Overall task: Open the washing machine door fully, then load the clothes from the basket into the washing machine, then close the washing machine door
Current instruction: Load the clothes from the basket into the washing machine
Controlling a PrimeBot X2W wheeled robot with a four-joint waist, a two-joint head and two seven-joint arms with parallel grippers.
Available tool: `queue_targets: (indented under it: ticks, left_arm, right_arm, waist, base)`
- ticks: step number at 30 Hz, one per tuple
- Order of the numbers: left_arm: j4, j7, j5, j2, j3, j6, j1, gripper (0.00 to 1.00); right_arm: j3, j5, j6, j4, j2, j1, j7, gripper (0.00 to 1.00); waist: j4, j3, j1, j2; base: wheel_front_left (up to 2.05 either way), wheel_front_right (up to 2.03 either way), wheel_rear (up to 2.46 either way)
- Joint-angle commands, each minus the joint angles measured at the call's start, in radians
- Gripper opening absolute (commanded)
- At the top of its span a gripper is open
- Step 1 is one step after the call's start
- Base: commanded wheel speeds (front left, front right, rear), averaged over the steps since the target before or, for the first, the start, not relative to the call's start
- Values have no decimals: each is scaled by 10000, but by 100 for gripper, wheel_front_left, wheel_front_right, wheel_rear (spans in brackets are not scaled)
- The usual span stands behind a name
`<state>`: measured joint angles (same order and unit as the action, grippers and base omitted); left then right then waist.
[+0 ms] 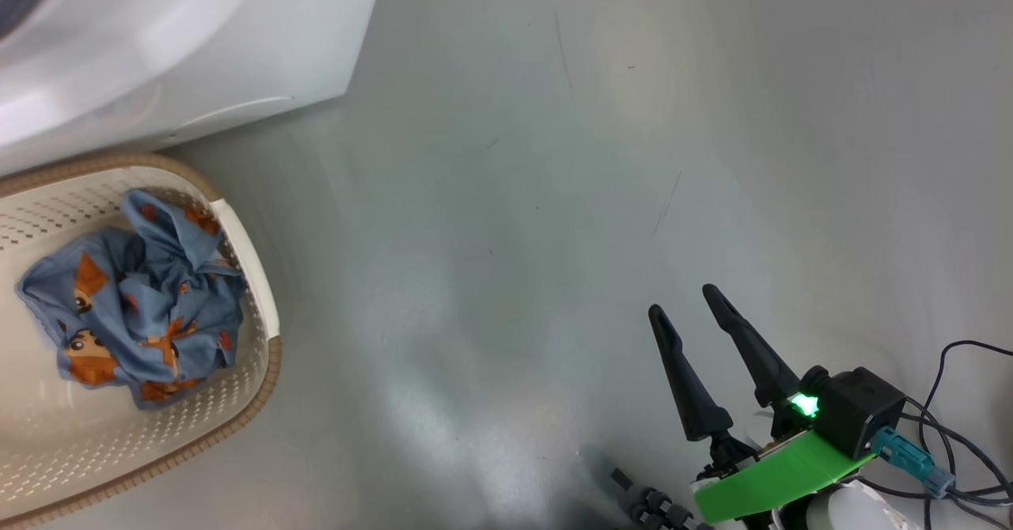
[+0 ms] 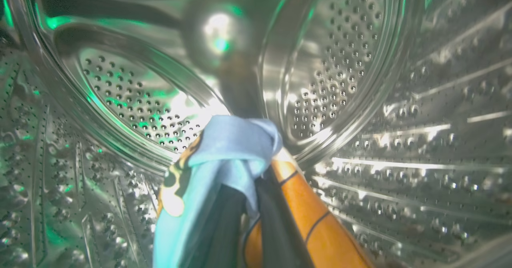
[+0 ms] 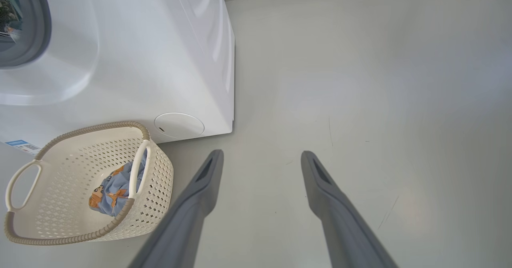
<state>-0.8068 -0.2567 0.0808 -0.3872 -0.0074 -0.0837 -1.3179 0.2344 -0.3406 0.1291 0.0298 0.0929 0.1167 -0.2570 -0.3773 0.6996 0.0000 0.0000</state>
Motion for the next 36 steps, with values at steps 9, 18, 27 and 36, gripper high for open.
queue_targets:
  ticks: [9, 18, 27, 36]
  left_arm:
    - [-1705, -1, -448, -320, -495, -126, -690, 100]
    - [-3447, 434, -431, 195, -708, -600, -1250, 100]
    - [-4004, 217, 51, 769, -495, -799, -1206, 100]
    - [-3957, 8, 452, 1170, -441, -376, -883, 100]
  right_arm:
    - [204, -134, 16, -73, 31, -531, -48, 100]
    - [164, -160, 16, 32, 78, -467, -48, 100]
    - [80, -165, 16, 39, 210, -316, -48, 100]
    - [-160, -139, 16, -14, 212, -62, -48, 100]
  waist:
    - [75, -271, 0, 0]
    - [466, -684, 0, 0]
    - [955, -966, 0, 0]
    - [1487, -921, 0, 0]
  base:
    - [0, 0, 0]
    - [0, 0, 0]
    - [0, 0, 0]
    - [0, 0, 0]
